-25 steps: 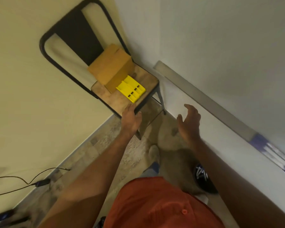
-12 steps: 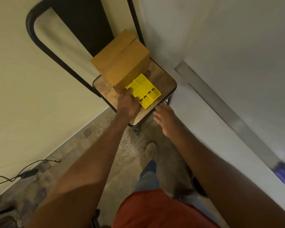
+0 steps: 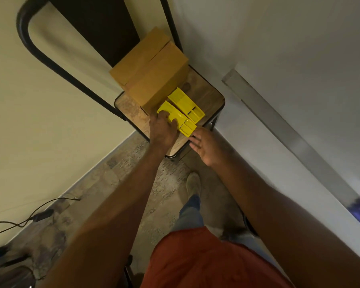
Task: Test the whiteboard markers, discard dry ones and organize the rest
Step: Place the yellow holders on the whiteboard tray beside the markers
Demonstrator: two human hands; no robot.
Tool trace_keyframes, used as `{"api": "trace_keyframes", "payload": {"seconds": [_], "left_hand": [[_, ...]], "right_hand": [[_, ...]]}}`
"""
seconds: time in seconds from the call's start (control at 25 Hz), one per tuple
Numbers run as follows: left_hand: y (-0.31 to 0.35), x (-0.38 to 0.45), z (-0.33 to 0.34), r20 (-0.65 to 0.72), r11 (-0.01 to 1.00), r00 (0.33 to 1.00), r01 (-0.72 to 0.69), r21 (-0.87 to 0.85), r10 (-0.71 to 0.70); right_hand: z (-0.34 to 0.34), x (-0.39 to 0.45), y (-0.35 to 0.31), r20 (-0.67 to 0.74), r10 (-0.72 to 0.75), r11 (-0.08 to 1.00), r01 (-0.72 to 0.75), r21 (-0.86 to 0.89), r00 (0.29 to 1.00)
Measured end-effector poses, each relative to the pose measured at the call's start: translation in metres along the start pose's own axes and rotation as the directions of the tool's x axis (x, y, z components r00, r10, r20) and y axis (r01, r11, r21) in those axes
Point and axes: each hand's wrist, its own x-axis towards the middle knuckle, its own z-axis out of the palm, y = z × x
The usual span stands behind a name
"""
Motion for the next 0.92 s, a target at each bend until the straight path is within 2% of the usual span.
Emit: {"api": "trace_keyframes", "payload": {"seconds": [0.2, 0.4, 0.64, 0.92], "left_hand": [[0.018, -0.035, 0.003, -0.097, 0.998, 0.995, -0.033, -0.061, 0.027], [0.055, -0.071, 0.032, -0.057, 0.967, 0.995, -0.095, -0.236, 0.083], [0.119, -0.107, 0.088, 0.09, 0.923, 0.968, -0.192, -0.332, 0.234], [0.182, -0.153, 0.152, 0.293, 0.899, 0.869, -0.307, -0.313, 0.399]], "right_hand": [[-0.025, -0.02, -0.003, -0.017, -0.048, 0.999, 0.048, 0.015, 0.999], [-0.085, -0.055, -0.005, -0.21, -0.145, 0.984, 0.163, 0.073, 0.967], [-0.177, -0.111, 0.002, -0.415, -0.229, 0.937, 0.315, 0.149, 0.88], [-0.259, -0.164, 0.004, -0.592, -0.239, 0.873, 0.437, 0.216, 0.77]]}}
